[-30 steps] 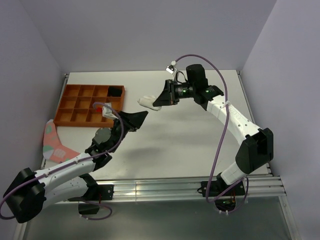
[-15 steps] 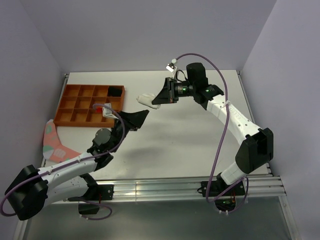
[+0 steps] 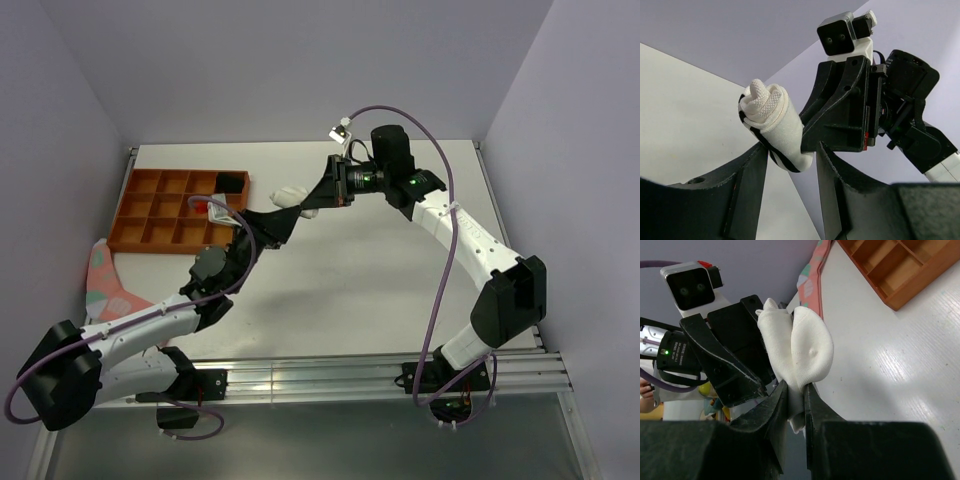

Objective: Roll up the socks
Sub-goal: Pick up the sock at the center of the board.

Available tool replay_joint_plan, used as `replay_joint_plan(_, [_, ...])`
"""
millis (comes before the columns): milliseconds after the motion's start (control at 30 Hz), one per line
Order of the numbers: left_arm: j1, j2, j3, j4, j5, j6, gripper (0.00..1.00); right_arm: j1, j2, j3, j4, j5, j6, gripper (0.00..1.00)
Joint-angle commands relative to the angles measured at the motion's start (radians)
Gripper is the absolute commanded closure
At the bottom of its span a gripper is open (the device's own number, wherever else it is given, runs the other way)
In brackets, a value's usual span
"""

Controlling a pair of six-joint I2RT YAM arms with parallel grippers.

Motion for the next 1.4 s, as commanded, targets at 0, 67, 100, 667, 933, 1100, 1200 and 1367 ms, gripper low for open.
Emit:
replay_joint_plan(0, [-0.003,0.009,0.055,0.044,-0.008,0.029,0.52,0.024,-0.03,0.034,0.05,-0.069,0.04,1.0])
replay_joint_plan(67, [-0.003,0.013,0.057,0.042,-0.016,0.032,0.52,0.025,-0.036,0.02,0.076,-0.094,0.055,1.0])
replay_joint_plan(100, [-0.003,0.014,0.054,0.05,-0.017,0.034,0.52,0.027,-0.042,0.014,0.086,-0.103,0.074,1.0])
replay_joint_plan(667, [0.028,0.023,0.027,0.121,-0.034,-0.007,0.57,0.036,-0.078,-0.029,0.073,-0.148,0.045,1.0])
replay_joint_plan(933, [0.033,0.046,0.035,0.122,-0.033,-0.021,0.73,0.054,-0.078,-0.012,0.031,-0.145,0.0,1.0])
replay_joint_plan(1100, [0.034,0.055,0.067,0.07,-0.022,-0.009,0.96,0.061,-0.065,0.02,-0.08,-0.102,-0.113,0.91])
replay_joint_plan(1200, [0.034,0.059,0.106,0.015,-0.017,0.008,1.0,0.059,-0.061,0.035,-0.137,-0.039,-0.188,0.58])
replay_joint_plan(1367, [0.04,0.028,0.159,-0.146,-0.034,0.061,1.0,0.041,-0.111,0.037,-0.185,0.114,-0.296,0.36])
